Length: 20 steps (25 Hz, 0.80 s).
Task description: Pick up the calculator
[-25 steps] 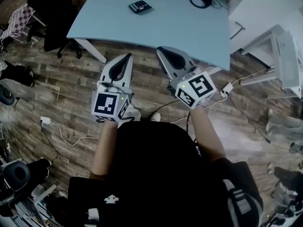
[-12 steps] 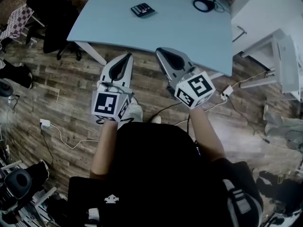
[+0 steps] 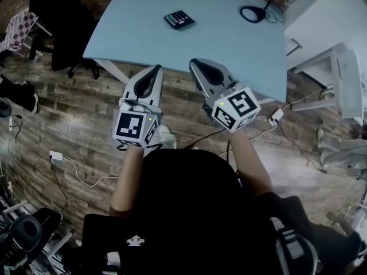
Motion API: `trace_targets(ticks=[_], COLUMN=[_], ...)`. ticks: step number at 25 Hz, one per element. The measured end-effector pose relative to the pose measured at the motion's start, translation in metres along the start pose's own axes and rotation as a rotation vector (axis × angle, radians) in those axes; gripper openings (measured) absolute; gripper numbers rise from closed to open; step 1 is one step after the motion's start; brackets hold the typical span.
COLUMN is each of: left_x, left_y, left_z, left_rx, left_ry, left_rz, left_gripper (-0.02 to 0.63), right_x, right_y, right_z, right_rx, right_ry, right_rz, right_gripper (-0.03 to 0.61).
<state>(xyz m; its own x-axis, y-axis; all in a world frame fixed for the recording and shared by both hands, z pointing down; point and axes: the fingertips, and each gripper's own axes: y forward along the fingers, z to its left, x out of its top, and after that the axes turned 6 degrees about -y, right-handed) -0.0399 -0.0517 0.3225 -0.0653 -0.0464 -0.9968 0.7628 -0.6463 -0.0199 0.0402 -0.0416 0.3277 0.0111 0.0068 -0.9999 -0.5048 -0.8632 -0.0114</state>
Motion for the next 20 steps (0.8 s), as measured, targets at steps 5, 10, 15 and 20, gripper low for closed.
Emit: trace_targets(ticks=[5, 10, 15, 20], left_x=[0.002, -0.002, -0.001, -0.002], left_y=[0.014, 0.024, 0.030, 0.030], left_z=[0.030, 0.058, 0.081, 0.105], left_rx=[-0.018, -0.037, -0.056, -0.059], left_ry=[-0.007, -0.027, -0.042, -0.045], left_rz=[-0.005, -0.006, -0.016, -0.027], left_gripper=[0.008, 0.008, 0.008, 0.008], right_x=[0.001, -0.004, -0.004, -0.013], right_y=[0.031, 0.056, 0.082, 0.102], right_z=[-0.008, -0.013, -0.012, -0.012], right_rx=[-0.019, -0.034, -0.045, -0.058], right_ry=[-0.002, -0.005, -0.015, -0.025], right_rz=[0.002, 0.017, 0.033, 0.067], right_gripper=[0.005, 0.005, 0.005, 0.005])
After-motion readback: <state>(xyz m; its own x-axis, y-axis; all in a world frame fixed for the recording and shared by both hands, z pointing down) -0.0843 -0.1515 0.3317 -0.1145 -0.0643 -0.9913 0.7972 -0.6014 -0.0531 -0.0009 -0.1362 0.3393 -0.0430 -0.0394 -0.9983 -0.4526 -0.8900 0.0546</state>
